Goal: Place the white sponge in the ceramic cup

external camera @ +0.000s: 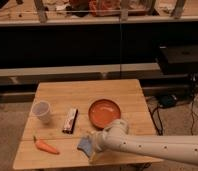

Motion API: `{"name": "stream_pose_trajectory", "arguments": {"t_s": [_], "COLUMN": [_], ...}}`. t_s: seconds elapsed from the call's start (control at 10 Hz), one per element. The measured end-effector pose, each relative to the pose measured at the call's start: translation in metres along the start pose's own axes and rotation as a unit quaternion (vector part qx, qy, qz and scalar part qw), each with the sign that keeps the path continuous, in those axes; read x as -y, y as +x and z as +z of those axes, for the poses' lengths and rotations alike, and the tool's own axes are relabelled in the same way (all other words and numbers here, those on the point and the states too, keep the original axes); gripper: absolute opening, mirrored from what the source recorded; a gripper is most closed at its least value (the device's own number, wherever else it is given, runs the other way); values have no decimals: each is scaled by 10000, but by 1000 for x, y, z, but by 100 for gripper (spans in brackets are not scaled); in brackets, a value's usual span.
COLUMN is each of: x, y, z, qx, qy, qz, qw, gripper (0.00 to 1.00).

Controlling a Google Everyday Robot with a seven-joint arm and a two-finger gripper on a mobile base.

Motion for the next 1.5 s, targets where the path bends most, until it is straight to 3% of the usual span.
{"name": "stream_pose_trajectory", "arguments": {"t_s": [0.2, 0.3, 1.0, 1.1, 1.5], "x": [0, 0, -1, 0, 0], "y": [0, 0, -1, -1, 0], "z": [0, 0, -2, -2, -7], "qx": [-3, 4, 32, 35, 129], "qy": [3, 15, 74, 84, 153], "qz": [-10, -17, -111, -120, -116], "qw": [10000, 10000, 9999, 9999, 9997], "gripper": [79, 73, 5, 0, 0]}}
